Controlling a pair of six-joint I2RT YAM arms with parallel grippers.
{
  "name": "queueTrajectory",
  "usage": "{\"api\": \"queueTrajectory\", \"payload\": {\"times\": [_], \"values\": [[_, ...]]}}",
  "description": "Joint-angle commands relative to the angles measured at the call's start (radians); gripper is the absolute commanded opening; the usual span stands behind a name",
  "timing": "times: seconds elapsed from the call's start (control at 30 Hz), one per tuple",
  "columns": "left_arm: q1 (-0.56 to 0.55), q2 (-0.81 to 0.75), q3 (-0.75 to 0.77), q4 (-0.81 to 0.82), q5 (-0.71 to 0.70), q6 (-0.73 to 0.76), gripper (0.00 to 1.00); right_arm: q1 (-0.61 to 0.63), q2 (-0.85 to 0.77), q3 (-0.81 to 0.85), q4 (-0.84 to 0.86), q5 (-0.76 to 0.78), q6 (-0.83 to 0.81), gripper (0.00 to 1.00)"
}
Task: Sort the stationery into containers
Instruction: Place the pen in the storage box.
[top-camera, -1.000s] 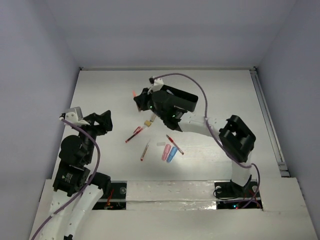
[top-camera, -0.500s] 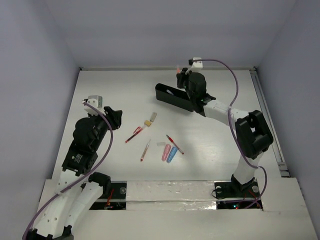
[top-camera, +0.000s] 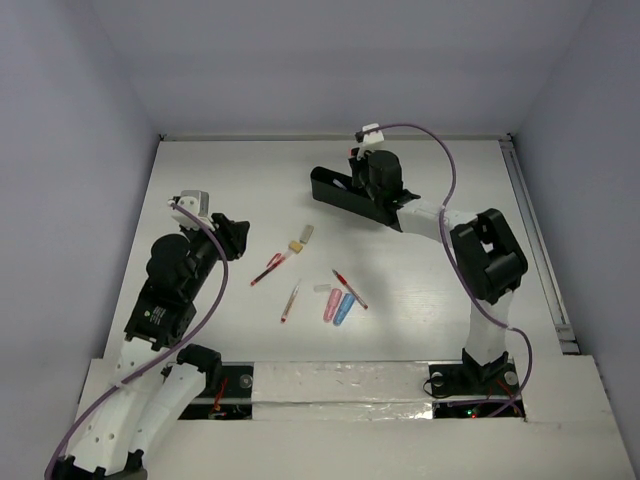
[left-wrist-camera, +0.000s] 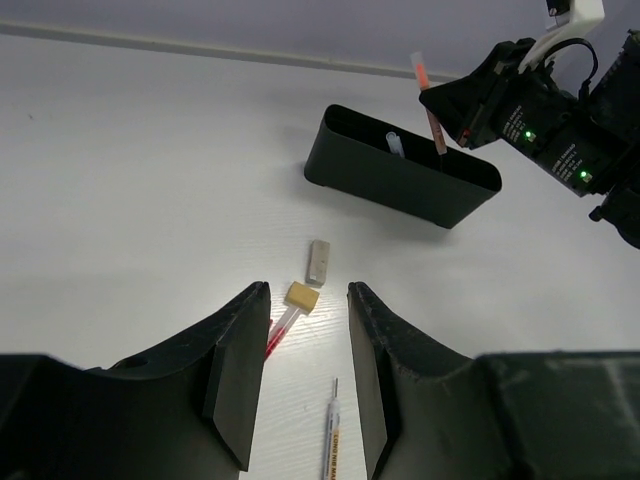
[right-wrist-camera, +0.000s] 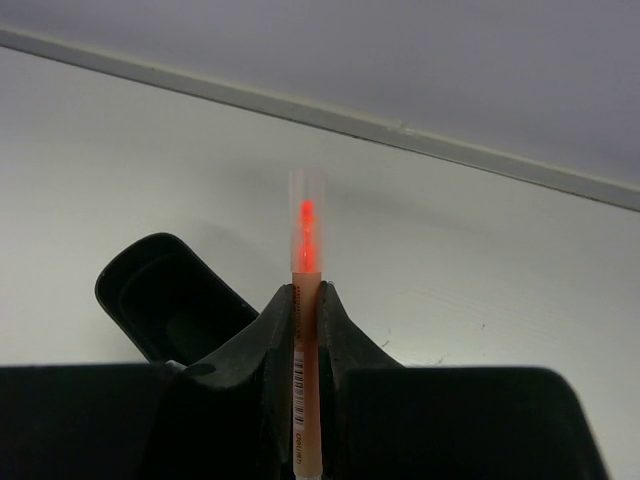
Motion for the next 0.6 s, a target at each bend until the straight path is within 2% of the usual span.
{"api": "queueTrajectory", "payload": {"times": [0.0, 0.57], "values": [[0.005, 0.004, 0.002, 0.052, 0.028, 0.011, 0.34, 0.006, 0.004, 0.044, 0.088, -0.053, -0.076, 0.0], [0.015, 0.01, 0.002, 0.052, 0.034, 0.011, 0.33, -0.003, 0.062, 0.034, 0.127, -0.119, -0.084, 0.0]]}}
